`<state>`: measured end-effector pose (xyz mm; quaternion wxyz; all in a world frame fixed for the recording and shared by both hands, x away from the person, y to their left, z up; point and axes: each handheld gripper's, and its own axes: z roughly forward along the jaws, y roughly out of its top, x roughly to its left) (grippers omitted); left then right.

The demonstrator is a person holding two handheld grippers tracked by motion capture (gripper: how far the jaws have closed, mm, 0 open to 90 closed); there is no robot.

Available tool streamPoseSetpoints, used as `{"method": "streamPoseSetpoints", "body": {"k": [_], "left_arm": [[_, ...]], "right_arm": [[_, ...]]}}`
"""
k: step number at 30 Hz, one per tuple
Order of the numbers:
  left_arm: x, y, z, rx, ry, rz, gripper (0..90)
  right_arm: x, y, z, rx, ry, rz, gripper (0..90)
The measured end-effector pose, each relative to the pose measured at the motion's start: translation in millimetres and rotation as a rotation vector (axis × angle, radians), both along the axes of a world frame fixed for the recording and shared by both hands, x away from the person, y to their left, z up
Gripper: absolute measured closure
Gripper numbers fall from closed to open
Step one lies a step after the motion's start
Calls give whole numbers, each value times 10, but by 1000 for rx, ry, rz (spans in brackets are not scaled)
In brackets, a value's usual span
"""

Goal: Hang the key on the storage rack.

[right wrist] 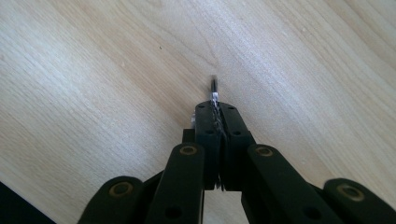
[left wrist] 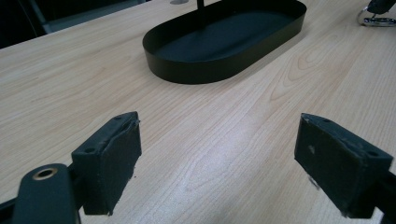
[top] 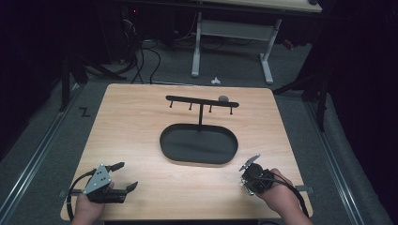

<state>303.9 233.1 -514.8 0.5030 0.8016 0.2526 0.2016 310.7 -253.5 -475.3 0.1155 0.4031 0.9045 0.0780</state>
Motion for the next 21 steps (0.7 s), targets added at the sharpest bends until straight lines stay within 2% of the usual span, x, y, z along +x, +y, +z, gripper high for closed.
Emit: {"method": "streamPoseSetpoints", "body": {"k": [2, 4, 6, 9, 10, 11, 15, 17, 21], "left_arm": [[1, 1, 0, 1, 1, -1, 152], [1, 1, -1, 1, 1, -1, 152], [0, 1, -1, 2, 1, -1, 152], [0, 1, -2, 1, 2, -1, 152], [-1, 0, -2, 0, 2, -1, 152], [-1, -2, -3, 1, 2, -2, 152], [-2, -5, -5, 3, 3, -4, 152], [-2, -6, -7, 4, 4, -5, 152], [-4, -8, -11, 3, 5, -6, 152]], "right_arm": [[2, -5, 6, 10, 6, -15, 884], [12, -27, 14, 41, 39, -47, 885], [16, -35, 17, 45, 44, -55, 885], [28, -79, 66, 74, 64, -113, 885], [28, -79, 66, 74, 64, -113, 885], [36, -106, 102, 84, 79, -147, 886], [37, -155, 200, 90, 87, -181, 886], [45, -182, 252, 112, 119, -210, 887], [57, -201, 364, 104, 127, -240, 888]]}}
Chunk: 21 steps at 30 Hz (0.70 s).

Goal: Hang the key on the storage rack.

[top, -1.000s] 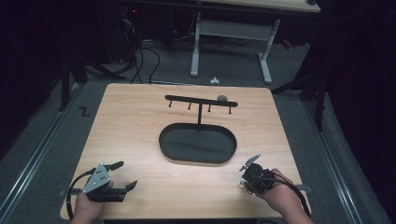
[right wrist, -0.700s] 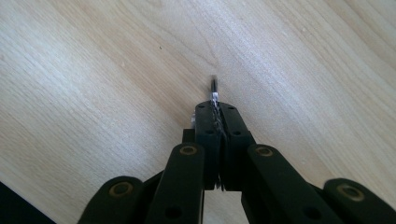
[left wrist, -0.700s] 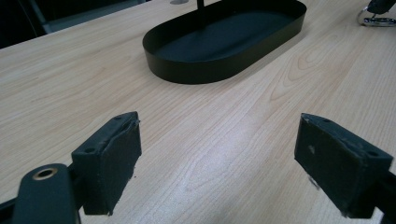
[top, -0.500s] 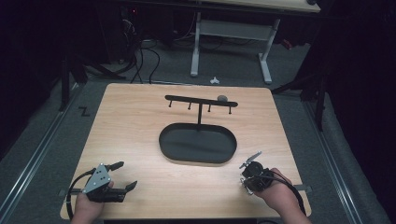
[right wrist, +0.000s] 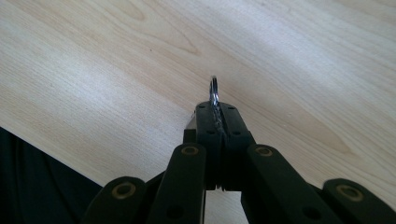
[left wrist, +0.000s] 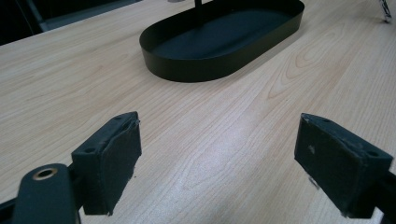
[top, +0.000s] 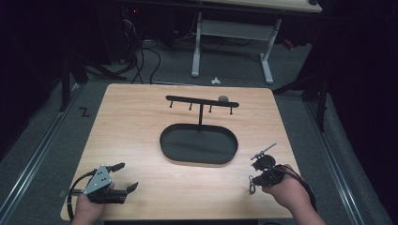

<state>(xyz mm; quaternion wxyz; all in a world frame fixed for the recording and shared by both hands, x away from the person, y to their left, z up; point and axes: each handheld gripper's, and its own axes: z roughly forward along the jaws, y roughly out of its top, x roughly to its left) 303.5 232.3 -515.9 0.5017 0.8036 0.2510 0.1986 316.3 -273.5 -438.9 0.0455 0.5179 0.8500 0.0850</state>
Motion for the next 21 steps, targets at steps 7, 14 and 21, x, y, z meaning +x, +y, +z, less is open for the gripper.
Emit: {"method": "streamPoseSetpoints", "body": {"k": [7, 14, 21], "left_arm": [[-1, -4, -4, 0, 3, -4, 152], [-4, -1, -3, -1, 3, -6, 152], [-10, 6, -6, -4, 5, -4, 152]], "right_arm": [[57, 19, 189, 9, -2, -14, 887], [132, 71, 321, 0, -2, -20, 887], [211, 107, 435, 18, -9, -32, 886]]}}
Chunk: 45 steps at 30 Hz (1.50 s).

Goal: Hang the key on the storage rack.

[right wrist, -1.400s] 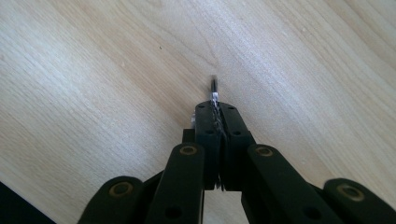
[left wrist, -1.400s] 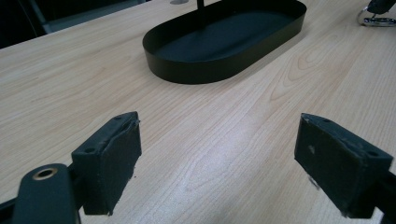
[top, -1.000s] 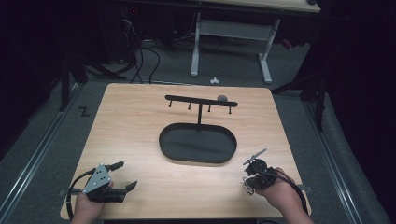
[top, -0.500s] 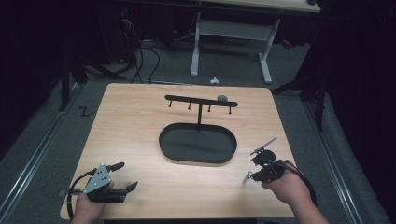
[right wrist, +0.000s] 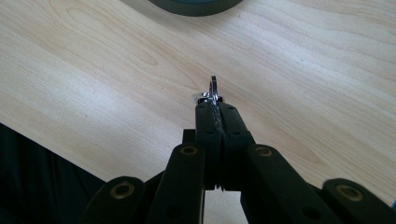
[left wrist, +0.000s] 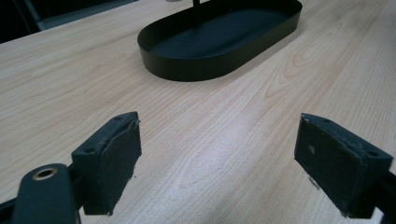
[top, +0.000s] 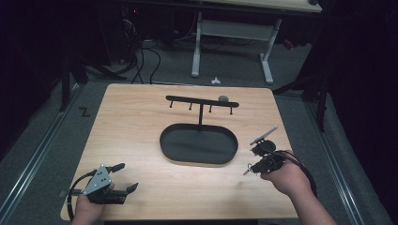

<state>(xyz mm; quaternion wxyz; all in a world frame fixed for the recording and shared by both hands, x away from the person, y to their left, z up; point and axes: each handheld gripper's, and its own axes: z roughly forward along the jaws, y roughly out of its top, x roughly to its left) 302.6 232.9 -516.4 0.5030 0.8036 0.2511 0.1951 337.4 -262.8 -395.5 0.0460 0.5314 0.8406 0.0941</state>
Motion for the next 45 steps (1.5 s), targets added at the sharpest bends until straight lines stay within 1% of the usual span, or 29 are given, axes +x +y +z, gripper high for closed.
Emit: {"method": "streamPoseSetpoints", "body": {"k": [1, 9, 10, 11, 12, 17, 18, 21, 25, 27, 28, 30, 32, 36, 37, 39, 42, 45], "left_arm": [[0, 0, 0, 0, 0, 0, 152], [-4, -5, -5, -1, 4, -3, 152], [-4, -5, -5, -1, 4, -3, 152], [-3, -6, -6, -1, 5, -4, 152], [-3, -6, -6, 0, 6, -4, 152], [-2, -6, -6, 0, 6, -6, 152], [-2, -6, -6, 1, 6, -6, 152], [-2, -5, -6, 1, 6, -6, 152], [-2, 0, -4, -2, 4, -4, 152], [0, 1, -4, -1, 4, -5, 152], [0, 0, -4, 1, 4, -6, 152], [-3, 0, -4, 2, 3, -8, 152], [-11, 6, -2, 6, 1, -8, 152], [-16, 19, -3, 5, 6, -7, 152], [-17, 21, -3, 4, 6, -6, 152], [-21, 28, -4, 5, 7, -6, 152], [-26, 38, -1, 7, 9, -9, 152], [-27, 44, -1, 7, 8, -8, 152]], "right_arm": [[7, 2, 9, -4, 1, 0, 886], [48, 8, 54, 7, 17, -12, 886], [56, 12, 66, 6, 22, -11, 885], [69, 9, 72, 8, 17, 2, 886], [74, 19, 79, 12, 18, -4, 885], [134, 85, 107, 8, 19, 24, 885], [145, 98, 114, 12, 19, 21, 886], [179, 116, 139, 11, 12, 27, 886], [246, 158, 216, 13, 1, 26, 885], [304, 191, 277, 13, -10, 26, 886], [304, 191, 277, 13, -10, 26, 886], [363, 227, 331, 26, -23, 27, 885], [403, 251, 354, 30, -26, 29, 886], [461, 287, 398, 19, -29, 31, 886], [499, 301, 428, 22, -34, 40, 885], [530, 313, 460, 27, -27, 45, 885], [563, 315, 496, 30, -30, 36, 886], [614, 334, 563, 26, -49, 27, 886]]}}
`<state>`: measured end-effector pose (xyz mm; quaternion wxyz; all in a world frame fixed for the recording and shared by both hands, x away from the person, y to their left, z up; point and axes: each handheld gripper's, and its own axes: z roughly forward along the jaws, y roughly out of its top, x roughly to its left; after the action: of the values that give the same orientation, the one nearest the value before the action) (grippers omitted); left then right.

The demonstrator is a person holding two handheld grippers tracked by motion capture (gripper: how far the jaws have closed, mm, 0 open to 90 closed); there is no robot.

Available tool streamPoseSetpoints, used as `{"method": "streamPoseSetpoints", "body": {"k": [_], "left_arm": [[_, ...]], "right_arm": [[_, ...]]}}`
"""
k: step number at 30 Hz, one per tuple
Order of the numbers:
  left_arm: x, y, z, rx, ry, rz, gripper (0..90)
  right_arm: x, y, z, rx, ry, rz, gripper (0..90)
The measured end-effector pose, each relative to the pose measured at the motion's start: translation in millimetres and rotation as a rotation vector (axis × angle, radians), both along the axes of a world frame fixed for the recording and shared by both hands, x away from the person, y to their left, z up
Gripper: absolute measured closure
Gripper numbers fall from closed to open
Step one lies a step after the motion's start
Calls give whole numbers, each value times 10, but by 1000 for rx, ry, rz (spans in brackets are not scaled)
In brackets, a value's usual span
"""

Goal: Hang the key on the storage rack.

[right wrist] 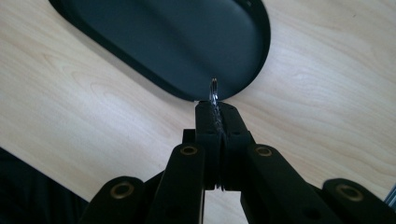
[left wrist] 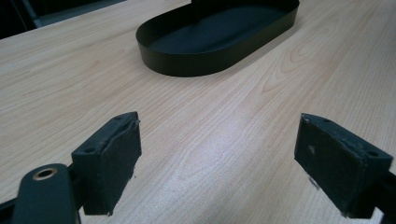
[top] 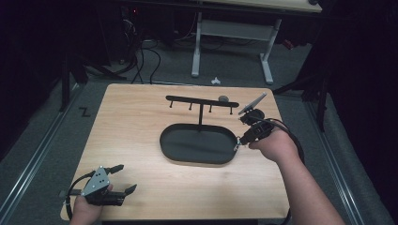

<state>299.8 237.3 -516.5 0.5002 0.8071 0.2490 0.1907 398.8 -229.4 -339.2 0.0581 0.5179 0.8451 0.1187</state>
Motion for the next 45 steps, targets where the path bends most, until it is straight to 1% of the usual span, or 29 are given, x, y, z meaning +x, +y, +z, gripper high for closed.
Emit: {"method": "streamPoseSetpoints", "body": {"k": [1, 10, 11, 13, 16, 19, 24, 32, 35, 40, 45], "left_arm": [[1, 1, 0, 0, 0, 0, 152], [3, -6, -3, 0, 6, -7, 152], [3, -6, -3, 0, 6, -7, 152], [4, -9, -7, 0, 5, -6, 152], [4, -10, -7, 0, 5, -8, 152], [3, -9, -9, 0, 6, -9, 152], [3, -6, -9, 1, 8, -9, 152], [0, 1, -10, -1, 10, -9, 152], [0, 2, -10, -2, 11, -10, 152], [-6, 7, -8, -1, 12, -12, 152], [-7, 8, -9, -1, 15, -13, 152]], "right_arm": [[13, 4, 14, 0, -10, -2, 886], [118, 35, 118, 0, -30, -17, 887], [142, 48, 153, 8, -40, -28, 887], [162, 51, 175, 11, -42, -32, 887], [218, 85, 244, 18, -57, -30, 887], [240, 107, 271, 21, -63, -27, 887], [317, 181, 362, 24, -75, -27, 887], [408, 255, 380, 31, -82, -29, 887], [424, 261, 385, 26, -82, -26, 887], [454, 267, 400, 43, -89, -30, 887], [474, 276, 400, 38, -87, -34, 887]]}}
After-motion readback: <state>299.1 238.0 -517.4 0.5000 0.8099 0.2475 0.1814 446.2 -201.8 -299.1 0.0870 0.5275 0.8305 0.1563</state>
